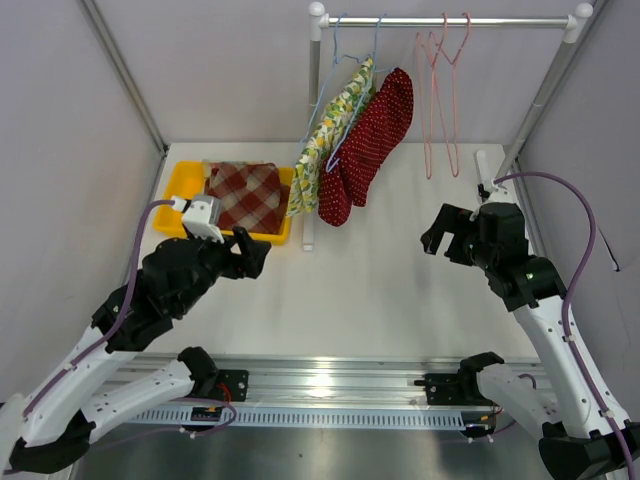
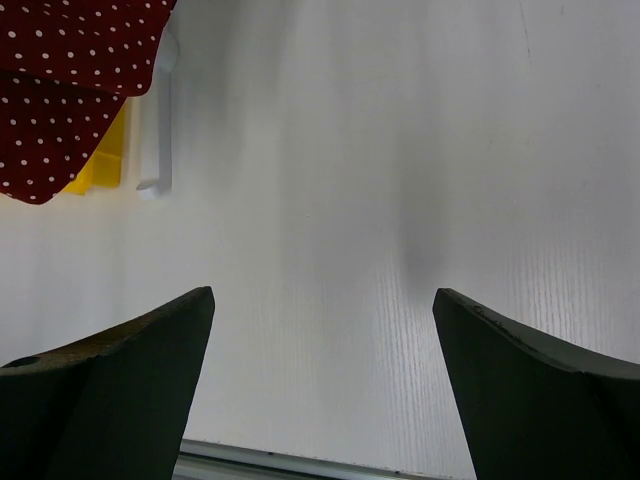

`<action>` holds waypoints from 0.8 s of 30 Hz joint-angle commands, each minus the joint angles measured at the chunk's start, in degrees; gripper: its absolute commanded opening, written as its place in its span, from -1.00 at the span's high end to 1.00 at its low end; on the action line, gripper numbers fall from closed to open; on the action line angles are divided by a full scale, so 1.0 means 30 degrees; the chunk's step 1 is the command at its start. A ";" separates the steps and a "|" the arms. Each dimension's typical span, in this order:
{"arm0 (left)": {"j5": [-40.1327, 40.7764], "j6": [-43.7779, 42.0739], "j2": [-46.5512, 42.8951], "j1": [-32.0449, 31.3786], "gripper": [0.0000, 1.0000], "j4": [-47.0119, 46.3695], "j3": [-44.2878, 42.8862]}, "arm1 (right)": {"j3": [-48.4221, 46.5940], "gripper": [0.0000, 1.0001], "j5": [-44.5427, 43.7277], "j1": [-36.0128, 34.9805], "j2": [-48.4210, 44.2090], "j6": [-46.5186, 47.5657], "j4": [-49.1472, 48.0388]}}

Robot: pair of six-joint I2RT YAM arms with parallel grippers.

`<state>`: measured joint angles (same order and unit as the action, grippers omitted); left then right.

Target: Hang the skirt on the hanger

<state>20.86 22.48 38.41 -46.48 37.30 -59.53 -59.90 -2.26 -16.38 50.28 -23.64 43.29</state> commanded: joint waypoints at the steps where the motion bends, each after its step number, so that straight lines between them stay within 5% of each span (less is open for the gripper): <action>1: 0.0926 -0.0110 0.0232 0.0083 -0.63 -0.0274 -0.0021 | -0.0394 -0.99 0.0518 0.0099 0.0026 0.0495 -0.0718; 5: 0.0957 -0.0403 0.1311 0.1016 -0.67 -0.0742 0.0359 | -0.0425 -0.99 0.0549 0.0099 0.0436 0.0789 -0.0630; 10: -0.3338 0.0120 0.3919 0.6402 -0.67 -0.3194 0.1062 | -0.0307 -0.99 0.1719 0.0099 0.0612 0.0877 -0.0864; 15: -0.4113 0.0885 0.9353 0.9922 -0.63 -0.6014 0.0188 | -0.0687 -0.99 0.2540 0.0070 0.1051 0.0557 -0.1098; 24: -0.3119 -0.0403 2.0438 1.0219 -0.50 -0.5322 -1.0025 | -0.0922 -0.99 0.3332 0.0070 0.1491 0.0262 -0.1129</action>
<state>11.35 22.85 94.56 -16.05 21.74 -78.85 -59.96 6.02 -16.38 54.92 -22.48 41.47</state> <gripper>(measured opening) 0.756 0.993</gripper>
